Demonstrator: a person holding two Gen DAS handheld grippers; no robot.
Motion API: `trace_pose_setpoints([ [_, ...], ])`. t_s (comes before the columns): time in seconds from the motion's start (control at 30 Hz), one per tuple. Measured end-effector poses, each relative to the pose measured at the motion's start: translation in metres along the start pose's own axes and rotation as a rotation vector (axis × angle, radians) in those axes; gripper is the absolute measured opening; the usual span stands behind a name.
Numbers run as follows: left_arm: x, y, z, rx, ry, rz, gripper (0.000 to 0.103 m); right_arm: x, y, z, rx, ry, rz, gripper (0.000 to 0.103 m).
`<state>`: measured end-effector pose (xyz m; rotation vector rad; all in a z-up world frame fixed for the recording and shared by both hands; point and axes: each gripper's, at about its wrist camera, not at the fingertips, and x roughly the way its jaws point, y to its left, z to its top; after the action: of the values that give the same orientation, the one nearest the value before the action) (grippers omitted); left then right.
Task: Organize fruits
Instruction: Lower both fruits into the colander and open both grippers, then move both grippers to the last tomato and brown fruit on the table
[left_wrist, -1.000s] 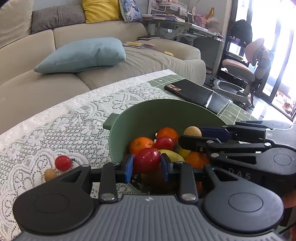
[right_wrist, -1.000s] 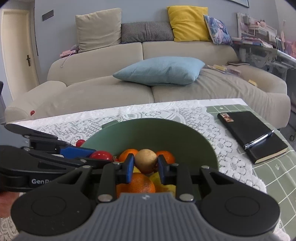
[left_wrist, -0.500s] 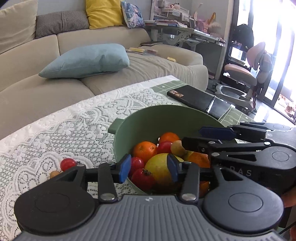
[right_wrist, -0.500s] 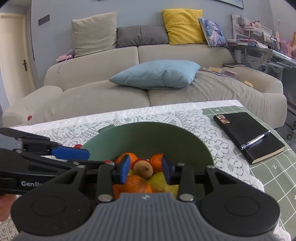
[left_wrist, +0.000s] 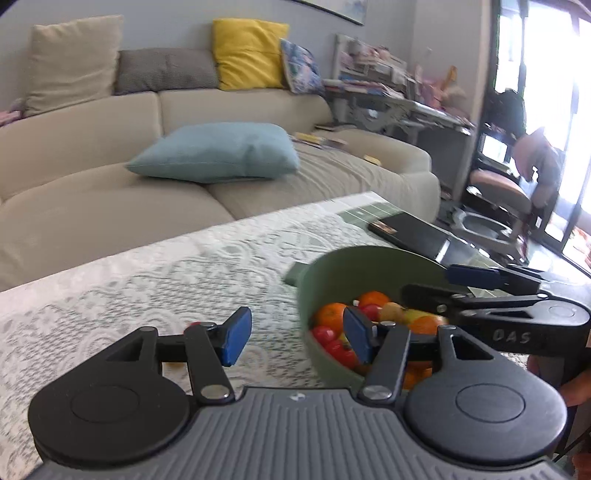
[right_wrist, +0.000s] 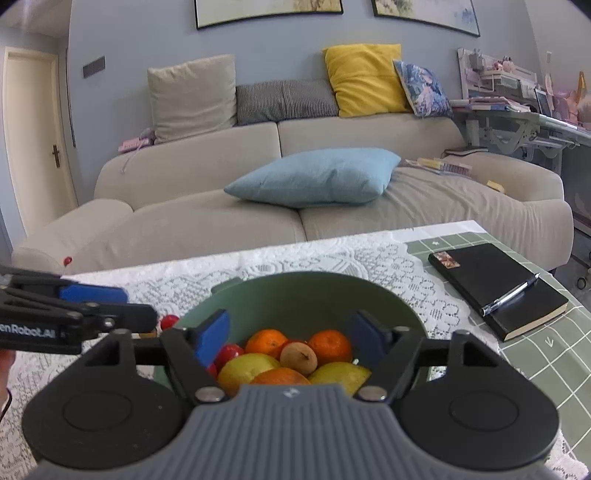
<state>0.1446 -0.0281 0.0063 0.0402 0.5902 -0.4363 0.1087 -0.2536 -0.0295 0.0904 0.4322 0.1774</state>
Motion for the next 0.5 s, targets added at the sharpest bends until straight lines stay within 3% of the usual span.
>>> trace_pose_setpoints([
  [0.2, -0.033, 0.008, -0.016, 0.109, -0.054, 0.08, 0.068, -0.012, 0.015, -0.001, -0.021, -0.081, 0.036, 0.083],
  [0.5, -0.09, 0.02, -0.086, 0.539, -0.07, 0.273, 0.072, -0.018, 0.037, -0.007, -0.075, -0.114, 0.077, 0.085],
])
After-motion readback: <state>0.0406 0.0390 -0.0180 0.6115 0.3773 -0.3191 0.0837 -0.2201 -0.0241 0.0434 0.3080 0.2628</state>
